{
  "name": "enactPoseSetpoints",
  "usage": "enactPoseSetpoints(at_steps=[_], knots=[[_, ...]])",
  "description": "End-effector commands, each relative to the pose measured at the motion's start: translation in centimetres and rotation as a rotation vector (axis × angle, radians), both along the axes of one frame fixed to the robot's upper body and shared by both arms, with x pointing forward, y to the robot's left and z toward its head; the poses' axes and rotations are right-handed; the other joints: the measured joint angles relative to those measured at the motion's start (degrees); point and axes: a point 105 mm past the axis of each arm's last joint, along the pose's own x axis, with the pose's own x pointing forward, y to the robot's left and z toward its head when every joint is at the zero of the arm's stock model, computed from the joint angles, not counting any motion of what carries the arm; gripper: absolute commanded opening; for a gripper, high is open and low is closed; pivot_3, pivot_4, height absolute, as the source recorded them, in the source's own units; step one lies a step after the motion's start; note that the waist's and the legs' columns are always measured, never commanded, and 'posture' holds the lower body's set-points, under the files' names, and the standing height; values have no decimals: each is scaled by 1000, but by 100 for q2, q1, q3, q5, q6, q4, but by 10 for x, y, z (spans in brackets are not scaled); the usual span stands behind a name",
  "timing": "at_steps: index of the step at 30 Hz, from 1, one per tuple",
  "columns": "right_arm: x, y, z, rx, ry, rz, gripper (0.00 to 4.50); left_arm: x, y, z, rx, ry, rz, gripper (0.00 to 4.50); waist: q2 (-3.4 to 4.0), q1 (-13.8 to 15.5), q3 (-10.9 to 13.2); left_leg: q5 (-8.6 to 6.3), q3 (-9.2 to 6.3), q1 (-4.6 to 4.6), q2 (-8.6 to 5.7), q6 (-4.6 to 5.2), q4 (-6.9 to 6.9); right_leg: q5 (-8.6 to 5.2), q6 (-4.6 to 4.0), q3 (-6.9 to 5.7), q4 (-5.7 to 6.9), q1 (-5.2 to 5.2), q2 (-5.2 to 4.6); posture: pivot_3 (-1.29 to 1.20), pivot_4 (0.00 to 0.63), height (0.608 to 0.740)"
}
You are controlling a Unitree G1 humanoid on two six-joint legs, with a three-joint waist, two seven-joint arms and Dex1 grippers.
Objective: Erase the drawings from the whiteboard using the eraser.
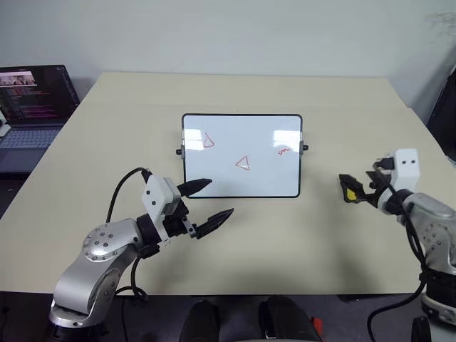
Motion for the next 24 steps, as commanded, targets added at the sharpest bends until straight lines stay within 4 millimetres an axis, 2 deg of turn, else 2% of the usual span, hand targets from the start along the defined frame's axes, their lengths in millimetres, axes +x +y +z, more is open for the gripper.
enactPoseSetpoints(at_steps=[1, 7, 17, 18, 20, 24], knots=[[2, -5, -1, -19, -26, -44, 4306, -7, -2, 8, -18, -33, -7, 4500, 0, 11, 0, 0, -1, -1, 0, 0, 0, 0, 0, -1, -1, 0, 0, 0, 150, 740], [13, -20, -32, -67, 21, -106, 4306, -7, -14, 9, -38, -43, -8, 4500, 0, 10, 0, 0, 2, -4, 0, 0, 1, 1, -1, 1, -3, 0, -5, 0, 150, 740], [20, -28, -42, -42, 30, -134, 4306, -3, -24, 9, -51, -40, -36, 4500, 2, -2, -1, 0, 4, 1, -2, 0, 0, 8, -15, 2, 3, 0, 0, 0, 150, 740], [21, -28, -42, -37, 29, -136, 3928, -3, -24, 8, -50, -39, -37, 4500, 2, -7, -1, 0, 5, 2, -2, 0, 0, 9, -15, 3, 3, 0, 0, 0, 150, 740], [24, -26, -43, -37, 33, -128, 3460, -3, -22, 6, -43, -35, -40, 4500, 2, -8, -1, 0, 6, 4, -2, 0, 1, 9, -15, 7, 5, 0, 0, 0, 150, 740], [28, -21, -47, -32, 44, -129, 1939, -4, -21, 5, -41, -33, -39, 4500, 2, -5, -1, 0, 6, 3, -1, 0, 0, 9, -16, 5, 4, 0, 0, 0, 150, 740]])
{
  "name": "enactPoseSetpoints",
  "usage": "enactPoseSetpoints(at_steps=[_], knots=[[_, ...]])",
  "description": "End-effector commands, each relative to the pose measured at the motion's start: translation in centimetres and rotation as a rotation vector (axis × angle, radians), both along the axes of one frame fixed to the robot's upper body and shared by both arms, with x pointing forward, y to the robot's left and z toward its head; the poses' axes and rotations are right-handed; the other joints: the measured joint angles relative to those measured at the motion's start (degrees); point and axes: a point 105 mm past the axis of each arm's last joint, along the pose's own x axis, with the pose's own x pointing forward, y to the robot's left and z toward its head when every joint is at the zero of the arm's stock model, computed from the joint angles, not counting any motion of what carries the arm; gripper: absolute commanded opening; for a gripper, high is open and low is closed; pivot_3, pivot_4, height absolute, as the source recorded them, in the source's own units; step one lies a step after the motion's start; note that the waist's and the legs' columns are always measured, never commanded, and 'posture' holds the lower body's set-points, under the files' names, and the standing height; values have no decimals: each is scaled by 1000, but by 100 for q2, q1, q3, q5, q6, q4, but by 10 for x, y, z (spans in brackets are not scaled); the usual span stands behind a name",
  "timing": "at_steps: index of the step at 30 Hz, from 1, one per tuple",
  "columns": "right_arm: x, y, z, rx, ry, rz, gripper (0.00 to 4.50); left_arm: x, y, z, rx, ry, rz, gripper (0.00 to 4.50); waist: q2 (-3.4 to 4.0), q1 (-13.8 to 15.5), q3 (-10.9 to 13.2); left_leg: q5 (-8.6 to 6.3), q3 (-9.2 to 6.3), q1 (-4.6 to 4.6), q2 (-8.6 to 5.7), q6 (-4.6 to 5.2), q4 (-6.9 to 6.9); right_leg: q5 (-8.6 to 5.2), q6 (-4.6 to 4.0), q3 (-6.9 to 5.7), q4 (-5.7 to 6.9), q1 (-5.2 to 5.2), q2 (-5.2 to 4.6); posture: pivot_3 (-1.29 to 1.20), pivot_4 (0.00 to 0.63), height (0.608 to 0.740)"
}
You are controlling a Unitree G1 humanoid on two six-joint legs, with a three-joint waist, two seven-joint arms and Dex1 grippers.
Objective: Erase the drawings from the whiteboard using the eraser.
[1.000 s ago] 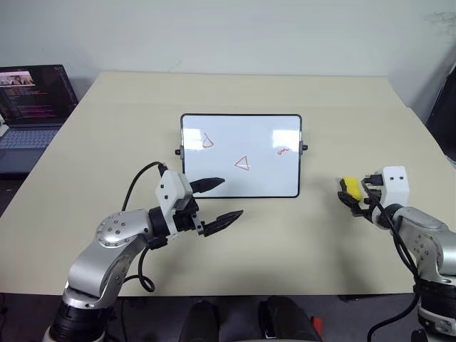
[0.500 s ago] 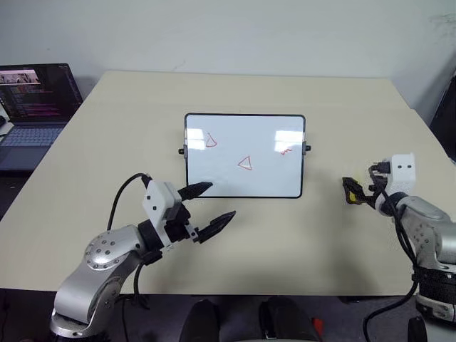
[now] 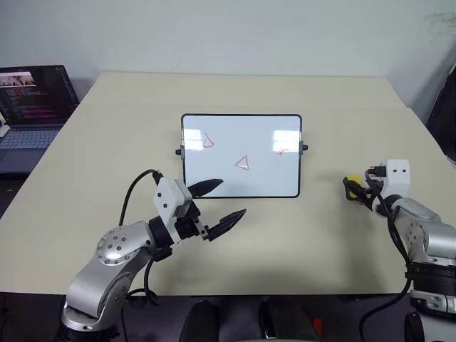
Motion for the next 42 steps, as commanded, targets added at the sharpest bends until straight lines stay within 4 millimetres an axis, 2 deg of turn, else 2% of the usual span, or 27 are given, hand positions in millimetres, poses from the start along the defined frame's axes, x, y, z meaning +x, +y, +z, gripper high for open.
enactPoseSetpoints(at_steps=[1, 6, 20, 26, 31, 34, 40, 42], knots=[[5, 2, 5, -4, -25, -5, 1748, -3, 0, 5, 2, -31, -9, 4500, 0, 0, 0, 0, 0, 0, 0, 0, 0, 0, 0, 0, 0, 0, 0, 0, 150, 740], [4, 6, -1, -1, -15, -3, 1748, -3, 2, 5, 9, -33, -3, 4500, 0, 0, 0, 0, 0, 0, 1, 0, 0, 0, 0, 0, 1, 0, 0, 0, 150, 740], [4, 9, 2, 16, -35, 1, 1748, 0, 3, 7, 8, -35, 2, 4500, 0, -3, 0, 0, 1, 2, 1, 0, 0, 0, 0, 1, 2, 0, 0, 0, 150, 740], [-2, 13, 20, 21, -80, 29, 1748, 4, 8, 7, -7, -37, 33, 4500, 1, 0, 0, 0, -1, 0, 2, 0, 0, 0, -1, 0, 1, 0, 0, 0, 150, 740], [-11, 29, 39, 44, -133, 57, 1748, 8, 19, 5, -6, -27, 59, 4500, 1, -3, 0, 0, -4, 1, 2, 0, 0, -4, 6, 0, 3, -1, 0, 0, 150, 740], [-20, 42, 46, 40, -146, 112, 1045, 11, 24, 6, 12, -29, 57, 4500, 1, 6, 0, 0, -5, 0, 2, 0, -1, -6, 10, -3, 2, -1, 0, 0, 150, 740], [-37, 58, 60, 6, -171, 184, 979, 27, 36, 13, 38, -57, 79, 4500, 1, 10, 1, 0, -6, -3, 2, 0, 1, -9, 15, -5, 1, -1, -2, 0, 150, 740], [-44, 62, 67, -17, -190, 214, 979, 31, 32, 17, 48, -68, 64, 4500, 1, 13, 1, 0, -6, -4, 2, 0, 1, -9, 16, -5, 0, -1, -2, 0, 150, 740]])
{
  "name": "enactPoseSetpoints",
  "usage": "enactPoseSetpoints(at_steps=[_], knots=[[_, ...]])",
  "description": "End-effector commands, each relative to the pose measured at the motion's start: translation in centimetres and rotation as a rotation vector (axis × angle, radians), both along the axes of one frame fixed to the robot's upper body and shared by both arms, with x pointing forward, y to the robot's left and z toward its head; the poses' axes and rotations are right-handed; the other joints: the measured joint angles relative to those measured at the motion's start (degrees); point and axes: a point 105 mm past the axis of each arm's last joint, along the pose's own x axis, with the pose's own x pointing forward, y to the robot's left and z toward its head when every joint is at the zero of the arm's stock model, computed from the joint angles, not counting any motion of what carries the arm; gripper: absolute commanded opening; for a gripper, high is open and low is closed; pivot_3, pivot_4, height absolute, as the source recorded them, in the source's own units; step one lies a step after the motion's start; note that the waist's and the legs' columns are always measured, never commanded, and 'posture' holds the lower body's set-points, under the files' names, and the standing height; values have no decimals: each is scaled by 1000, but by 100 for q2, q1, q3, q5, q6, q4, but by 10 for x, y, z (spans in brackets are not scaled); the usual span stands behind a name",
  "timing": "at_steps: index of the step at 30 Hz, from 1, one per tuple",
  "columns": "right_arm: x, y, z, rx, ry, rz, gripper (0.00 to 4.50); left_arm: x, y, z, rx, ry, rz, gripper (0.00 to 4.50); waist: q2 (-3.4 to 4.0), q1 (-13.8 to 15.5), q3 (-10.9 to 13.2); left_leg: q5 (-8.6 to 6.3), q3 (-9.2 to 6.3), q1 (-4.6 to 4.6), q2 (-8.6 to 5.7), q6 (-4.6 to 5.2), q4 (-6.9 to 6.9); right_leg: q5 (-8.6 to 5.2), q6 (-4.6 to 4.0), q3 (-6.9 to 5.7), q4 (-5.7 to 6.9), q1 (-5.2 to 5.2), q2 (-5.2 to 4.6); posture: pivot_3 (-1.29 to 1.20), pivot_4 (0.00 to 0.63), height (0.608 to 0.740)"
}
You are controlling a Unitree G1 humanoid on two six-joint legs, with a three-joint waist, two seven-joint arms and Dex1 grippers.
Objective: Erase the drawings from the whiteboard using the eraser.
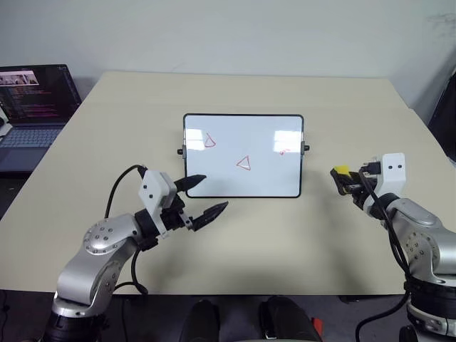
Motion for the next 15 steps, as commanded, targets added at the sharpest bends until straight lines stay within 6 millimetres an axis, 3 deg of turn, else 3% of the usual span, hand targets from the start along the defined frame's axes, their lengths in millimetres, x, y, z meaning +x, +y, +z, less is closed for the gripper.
enactPoseSetpoints(at_steps=[1, 15], knots=[[-12, 12, 24, -41, -80, 54, 979, 4, 1, 16, 19, -63, -14, 4500, -1, 2, 0, 0, -1, -1, -1, 0, -1, 0, 0, -1, 0, 0, 0, 0, 150, 740], [-46, 89, 66, -120, -229, 472, 978, 6, 17, 33, 79, -50, -28, 4500, 0, -15, 0, 0, -5, -2, 0, 0, -2, -1, 1, -4, -6, -1, 2, 0, 150, 740]])
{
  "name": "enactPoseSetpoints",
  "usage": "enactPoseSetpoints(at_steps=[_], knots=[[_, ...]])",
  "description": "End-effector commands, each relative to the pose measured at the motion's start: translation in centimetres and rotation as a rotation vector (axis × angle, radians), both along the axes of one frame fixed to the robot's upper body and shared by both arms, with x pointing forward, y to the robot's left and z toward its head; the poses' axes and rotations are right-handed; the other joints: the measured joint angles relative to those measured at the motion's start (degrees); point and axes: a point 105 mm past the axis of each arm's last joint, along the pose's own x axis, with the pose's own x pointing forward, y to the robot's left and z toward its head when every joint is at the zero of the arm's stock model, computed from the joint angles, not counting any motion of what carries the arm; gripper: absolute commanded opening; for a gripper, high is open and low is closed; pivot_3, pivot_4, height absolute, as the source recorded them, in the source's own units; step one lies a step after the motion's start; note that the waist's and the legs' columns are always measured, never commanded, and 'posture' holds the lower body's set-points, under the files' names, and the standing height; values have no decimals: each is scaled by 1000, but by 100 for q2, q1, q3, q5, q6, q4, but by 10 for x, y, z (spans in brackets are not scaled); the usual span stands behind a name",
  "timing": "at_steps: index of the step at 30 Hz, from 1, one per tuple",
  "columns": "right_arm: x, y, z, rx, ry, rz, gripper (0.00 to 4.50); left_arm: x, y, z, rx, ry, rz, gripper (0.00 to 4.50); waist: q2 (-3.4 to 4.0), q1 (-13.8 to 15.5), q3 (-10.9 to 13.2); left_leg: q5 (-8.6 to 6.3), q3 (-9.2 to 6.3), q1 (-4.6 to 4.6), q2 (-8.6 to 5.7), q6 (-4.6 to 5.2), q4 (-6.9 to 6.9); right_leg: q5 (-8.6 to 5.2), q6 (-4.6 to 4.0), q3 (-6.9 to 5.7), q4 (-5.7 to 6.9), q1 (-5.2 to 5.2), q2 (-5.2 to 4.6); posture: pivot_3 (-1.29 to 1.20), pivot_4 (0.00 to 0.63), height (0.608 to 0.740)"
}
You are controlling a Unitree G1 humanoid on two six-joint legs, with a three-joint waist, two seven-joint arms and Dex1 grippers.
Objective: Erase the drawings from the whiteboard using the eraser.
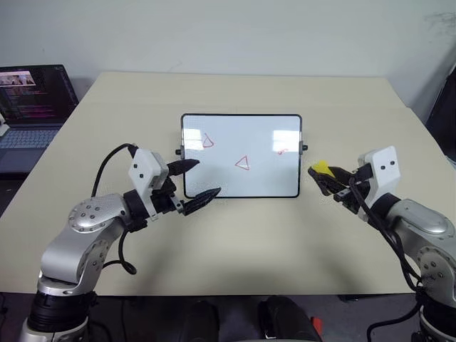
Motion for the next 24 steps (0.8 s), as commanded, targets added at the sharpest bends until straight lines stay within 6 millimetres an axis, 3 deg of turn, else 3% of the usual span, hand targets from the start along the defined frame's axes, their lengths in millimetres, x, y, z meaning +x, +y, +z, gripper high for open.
enactPoseSetpoints(at_steps=[1, 5, 10, 21, 24], knots=[[-10, 27, 25, -41, -139, 149, 978, -1, 5, 15, 3, -44, -4, 4500, -1, 3, 0, 0, -1, 0, 0, 0, 0, 0, 0, -3, -1, 0, 0, 0, 150, 740], [2, 51, 36, -87, -263, 207, 977, 1, 13, 15, 46, -50, 37, 4500, 0, -6, 0, 0, -1, 0, -1, 0, -1, 0, 0, -5, -2, -1, 1, 0, 150, 740], [21, 87, 25, -194, -334, 323, 977, -3, 28, 14, 74, -45, 110, 4500, -1, -10, 0, 0, -3, 0, 1, 0, -2, 0, -1, -7, -4, -1, 0, 0, 150, 740], [62, 174, 41, -233, -398, 444, 977, -14, 43, -2, 125, -10, 190, 4500, -2, 0, 1, 0, -10, -1, 11, 0, 0, 17, -32, -9, 8, -10, -5, 0, 150, 740], [74, 188, 40, -283, -401, 444, 977, -14, 42, -1, 114, -12, 184, 4500, -3, 18, 1, 0, -10, -4, 14, 0, 0, 17, -33, -14, 7, -9, -11, 0, 150, 740]])
